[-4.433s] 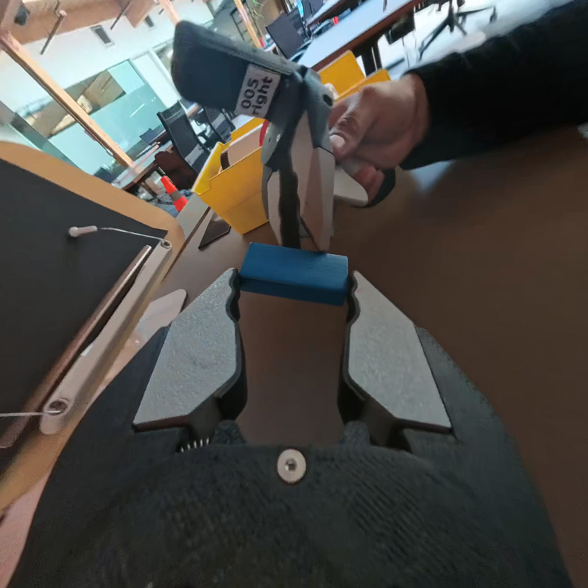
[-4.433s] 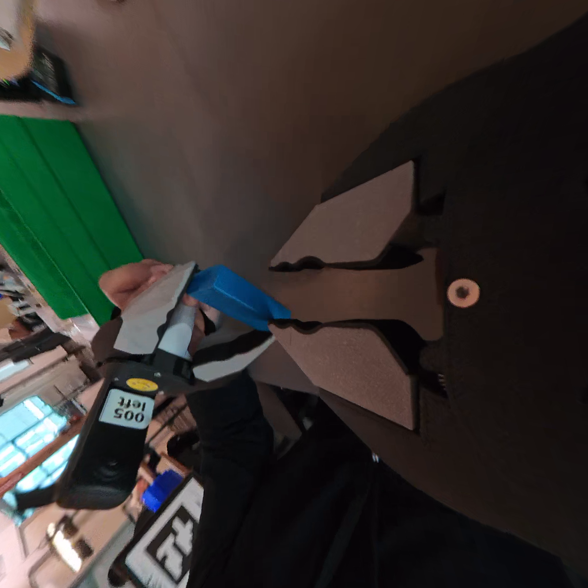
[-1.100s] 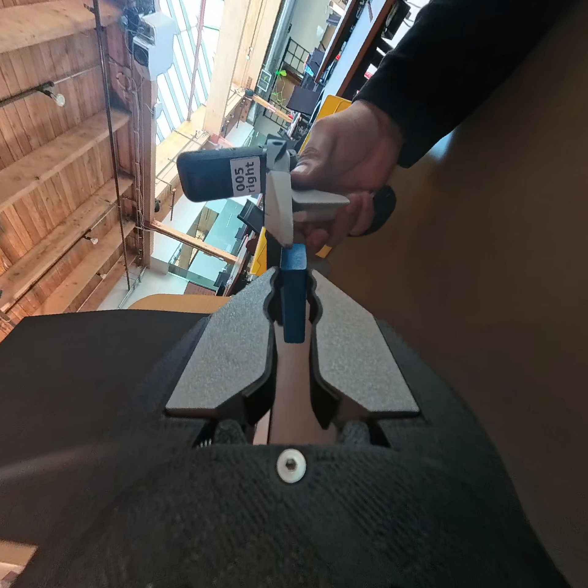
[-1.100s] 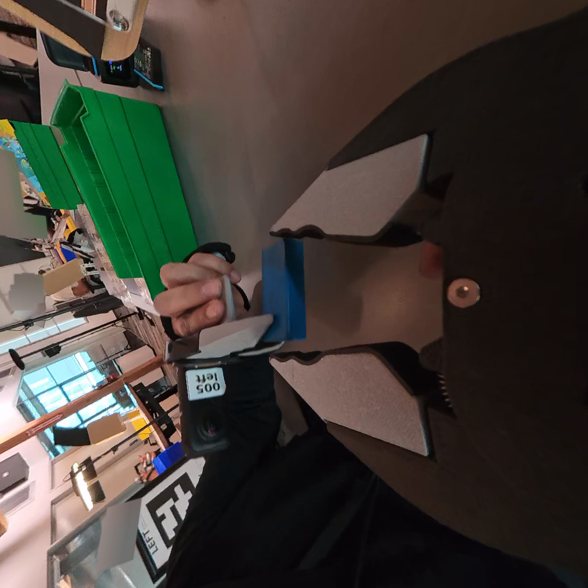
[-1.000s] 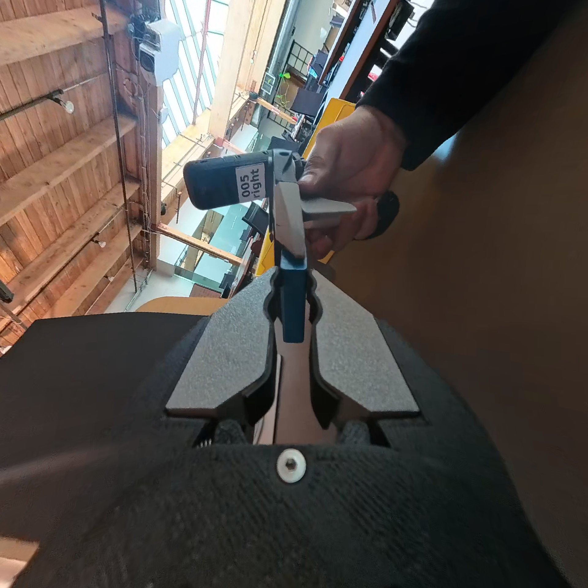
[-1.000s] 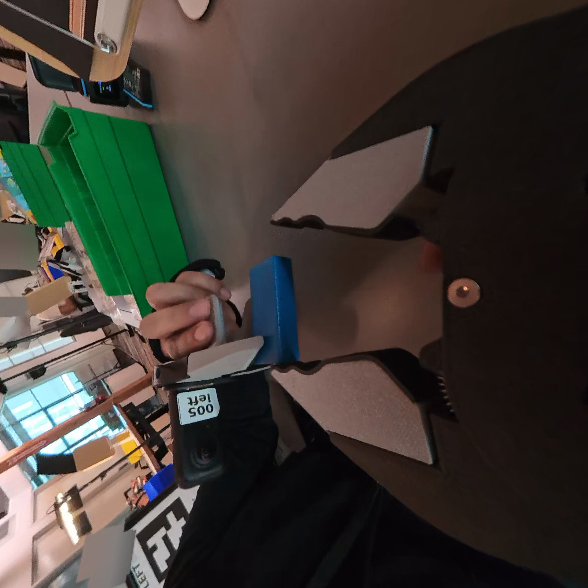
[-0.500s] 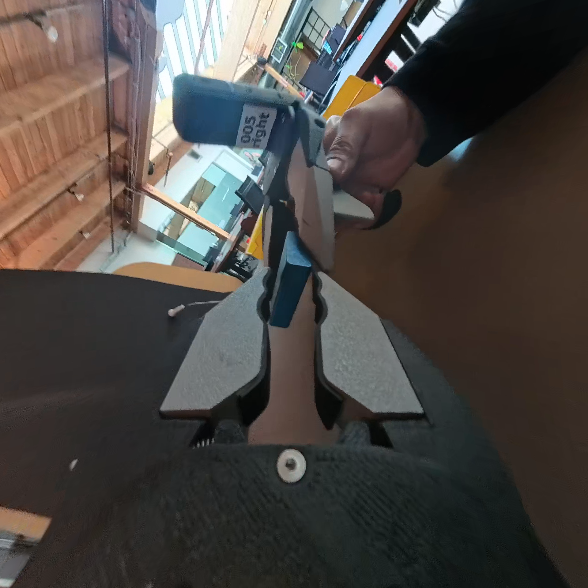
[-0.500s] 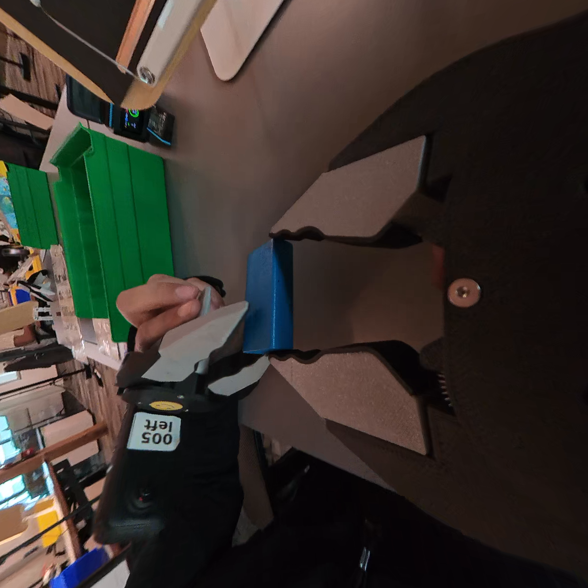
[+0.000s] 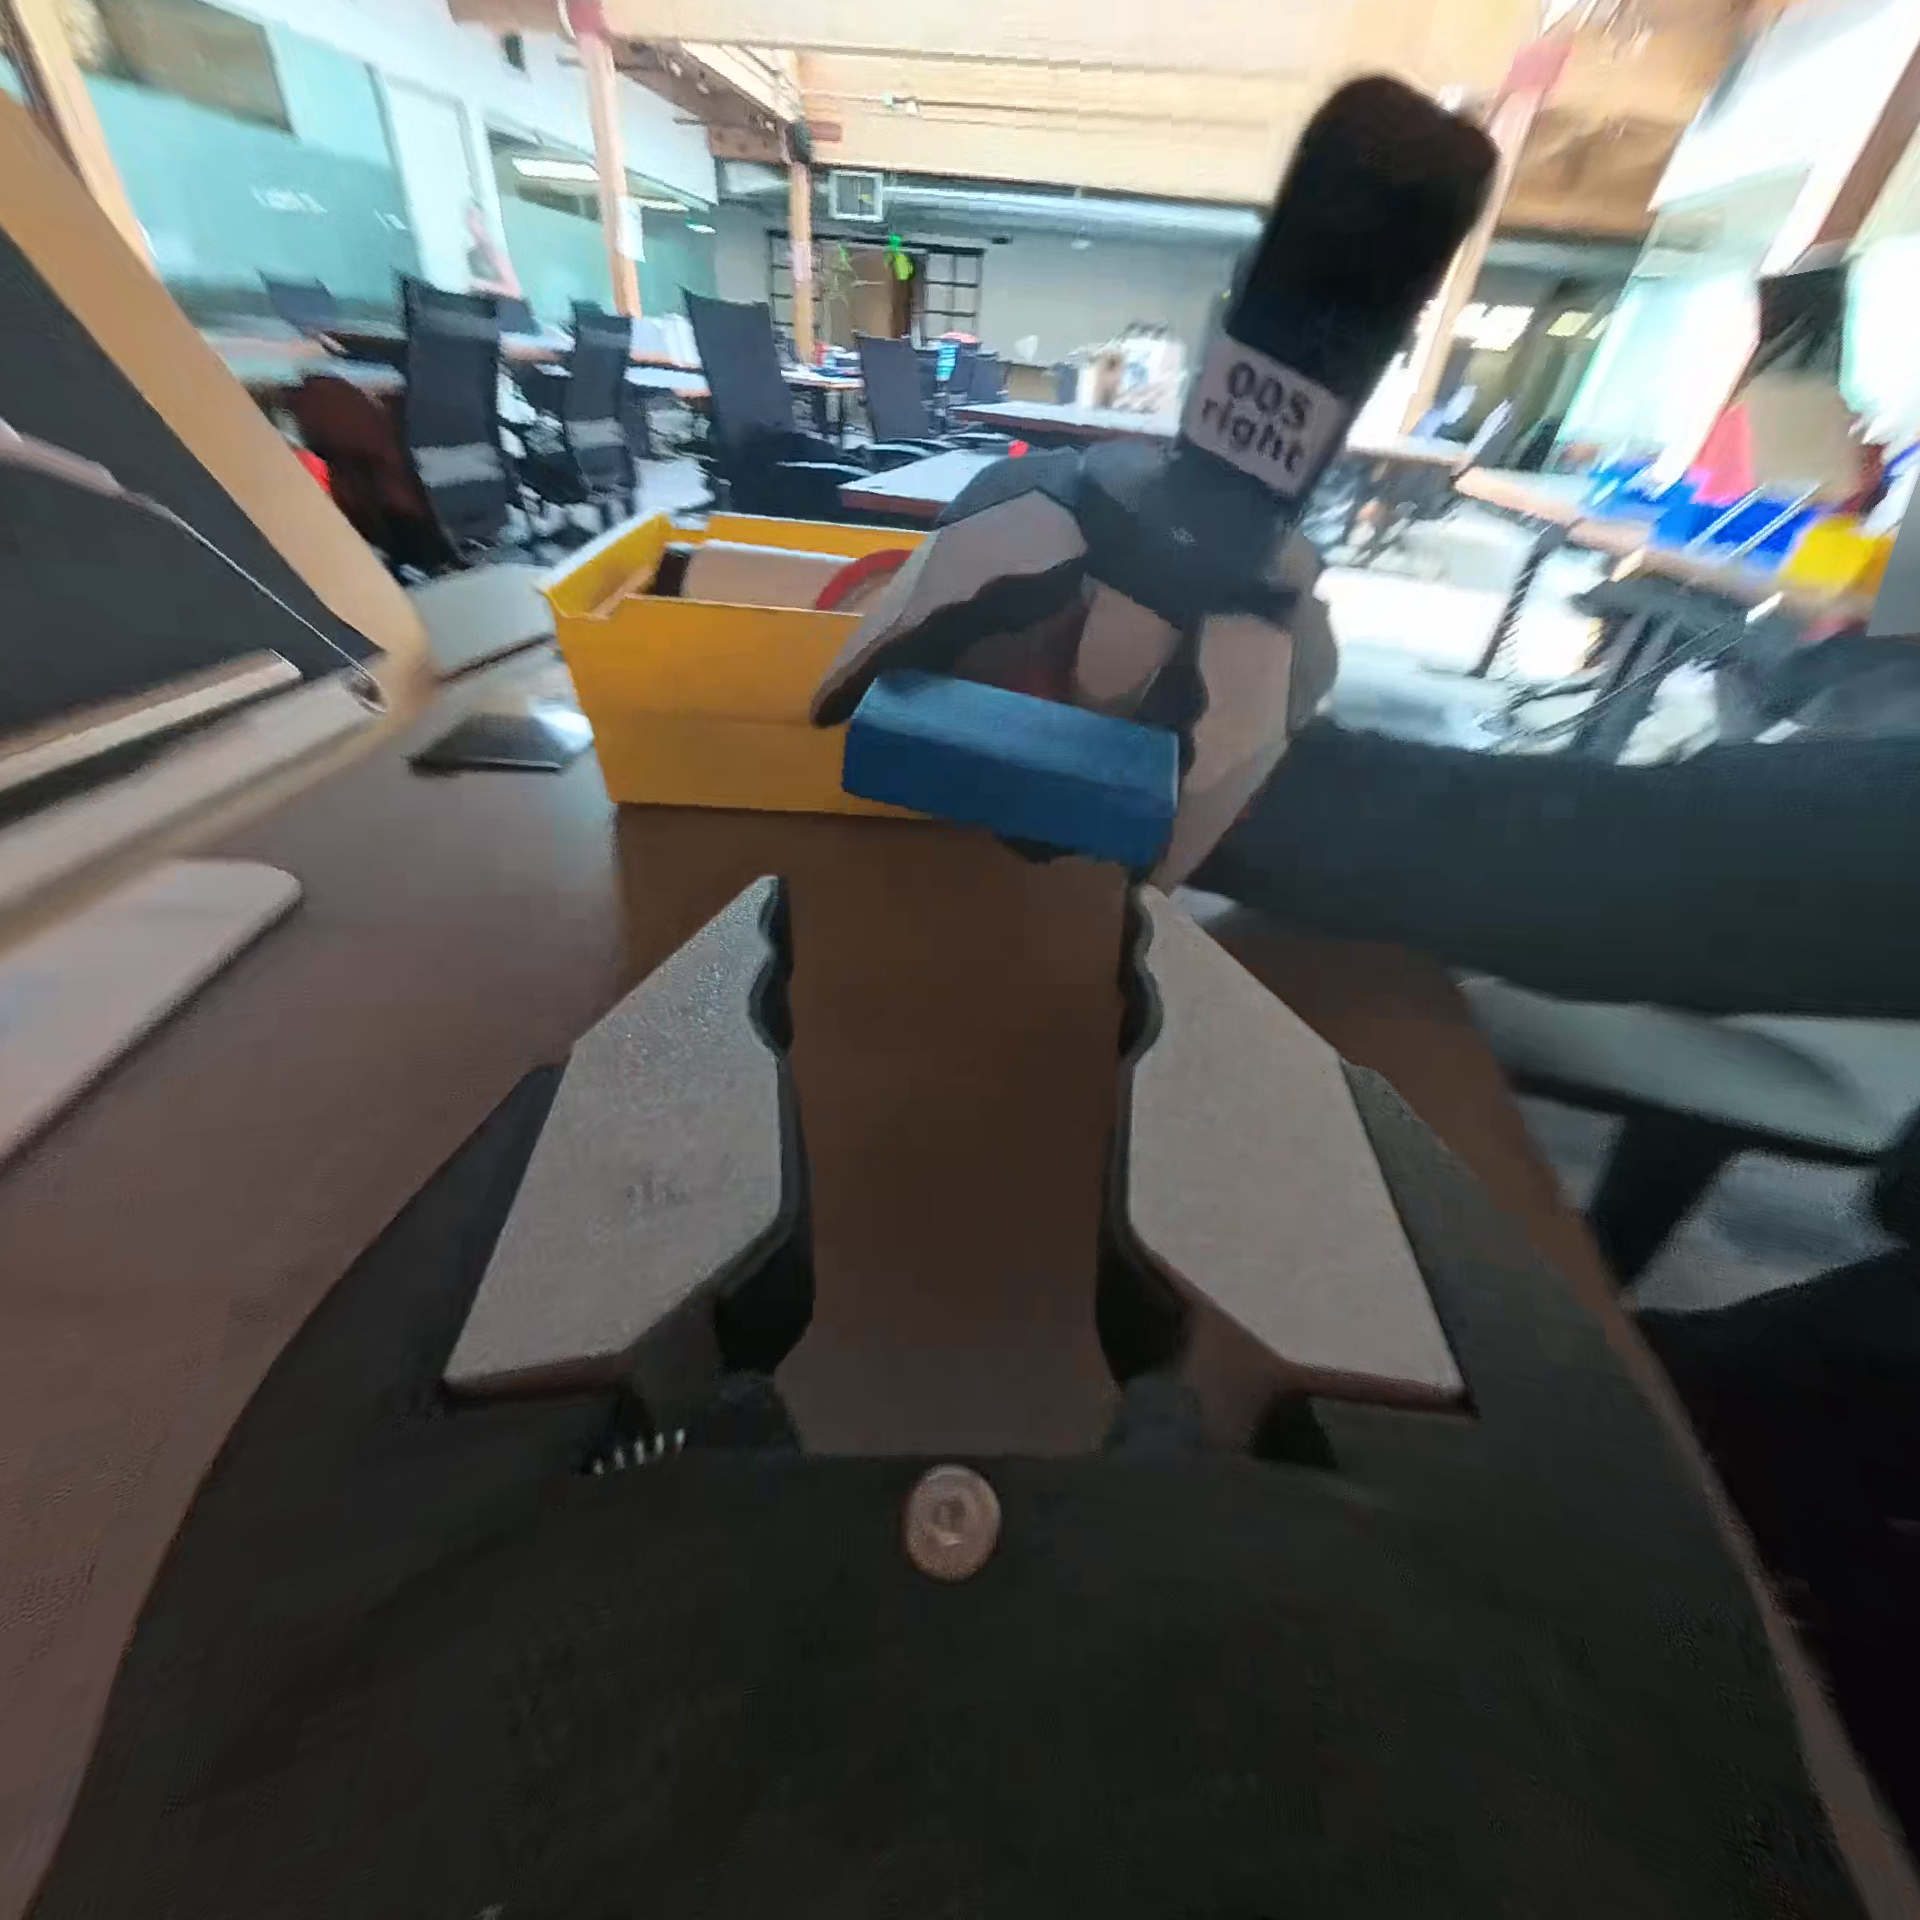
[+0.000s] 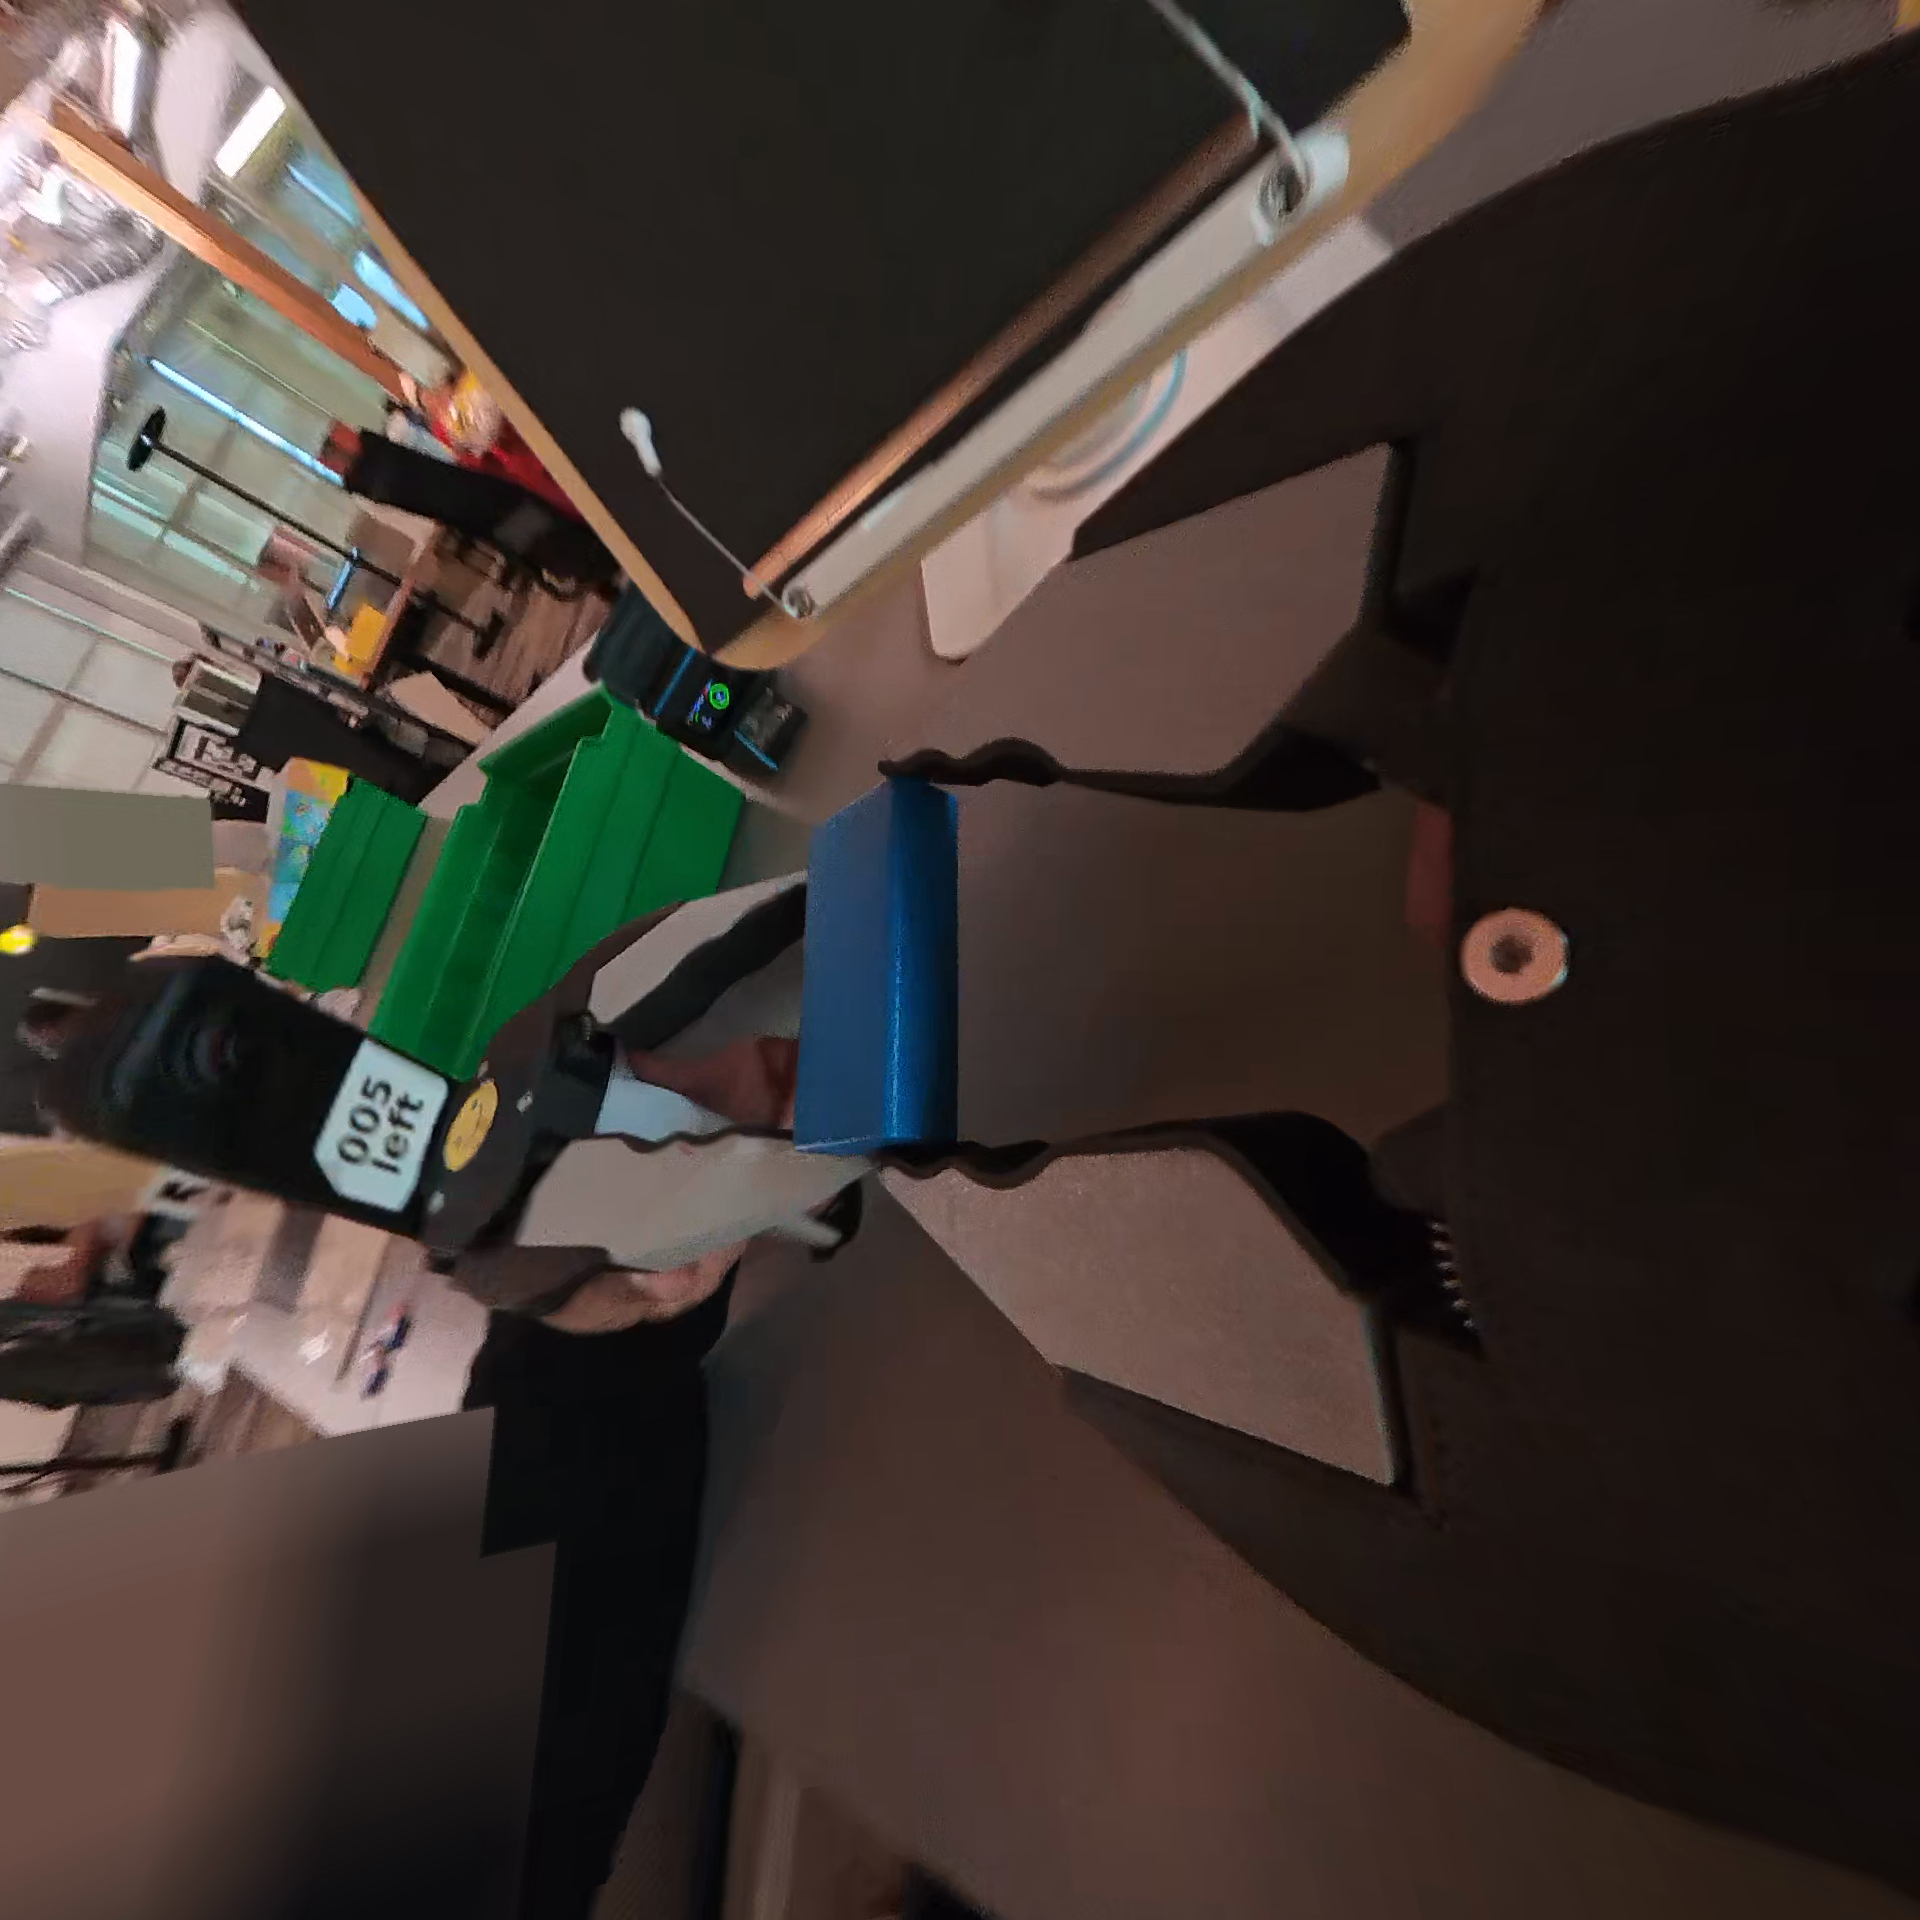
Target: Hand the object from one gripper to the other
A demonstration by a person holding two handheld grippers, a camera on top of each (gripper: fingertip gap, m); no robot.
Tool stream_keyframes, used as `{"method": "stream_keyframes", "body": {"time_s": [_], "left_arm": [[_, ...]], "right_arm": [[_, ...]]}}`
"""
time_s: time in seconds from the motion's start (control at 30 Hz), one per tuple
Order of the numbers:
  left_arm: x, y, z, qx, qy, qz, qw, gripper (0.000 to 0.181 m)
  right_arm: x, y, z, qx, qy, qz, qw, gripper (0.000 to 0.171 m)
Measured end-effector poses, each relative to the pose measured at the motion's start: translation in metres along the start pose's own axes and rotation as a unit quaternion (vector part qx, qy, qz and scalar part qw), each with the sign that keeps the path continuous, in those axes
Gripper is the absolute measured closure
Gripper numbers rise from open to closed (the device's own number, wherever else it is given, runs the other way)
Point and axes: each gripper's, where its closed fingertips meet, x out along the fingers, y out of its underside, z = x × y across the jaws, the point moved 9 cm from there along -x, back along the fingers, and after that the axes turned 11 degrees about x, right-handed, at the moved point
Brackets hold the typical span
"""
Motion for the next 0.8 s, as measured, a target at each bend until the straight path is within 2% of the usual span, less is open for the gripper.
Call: {"method": "stream_keyframes", "body": {"time_s": [0.2, 0.27, 0.33, 0.4, 0.47, 0.5, 0.6, 0.7, 0.8], "left_arm": [[0.000, 0.002, 0.006, -0.183, 0.100, -0.048, 0.977, 0.114], [0.003, 0.005, 0.007, -0.187, 0.095, -0.044, 0.977, 0.127], [0.006, 0.009, 0.008, -0.181, 0.087, -0.031, 0.979, 0.149], [0.005, 0.009, 0.010, -0.165, 0.080, -0.025, 0.983, 0.156], [0.001, 0.006, 0.015, -0.143, 0.059, -0.030, 0.988, 0.164], [-0.001, 0.005, 0.017, -0.126, 0.044, -0.032, 0.991, 0.168], [-0.006, 0.002, 0.018, -0.069, 0.014, -0.030, 0.997, 0.169], [-0.005, -0.001, 0.014, -0.057, 0.025, -0.038, 0.997, 0.168], [-0.002, -0.002, 0.009, -0.038, 0.036, -0.039, 0.998, 0.168]], "right_arm": [[0.009, 0.005, 0.012, -0.127, 0.074, 0.039, 0.988, 0.103], [0.015, 0.006, 0.019, -0.163, 0.088, 0.051, 0.981, 0.104], [0.020, 0.008, 0.025, -0.192, 0.103, 0.053, 0.974, 0.104], [0.021, 0.010, 0.024, -0.198, 0.122, 0.063, 0.971, 0.104], [0.020, 0.013, 0.018, -0.163, 0.125, 0.074, 0.976, 0.106], [0.019, 0.014, 0.014, -0.135, 0.119, 0.080, 0.980, 0.114], [0.014, 0.014, 0.001, -0.039, 0.094, 0.071, 0.992, 0.115], [0.012, 0.013, -0.005, 0.062, 0.033, 0.046, 0.996, 0.109], [0.009, 0.010, -0.006, 0.109, -0.014, 0.014, 0.994, 0.120]]}}
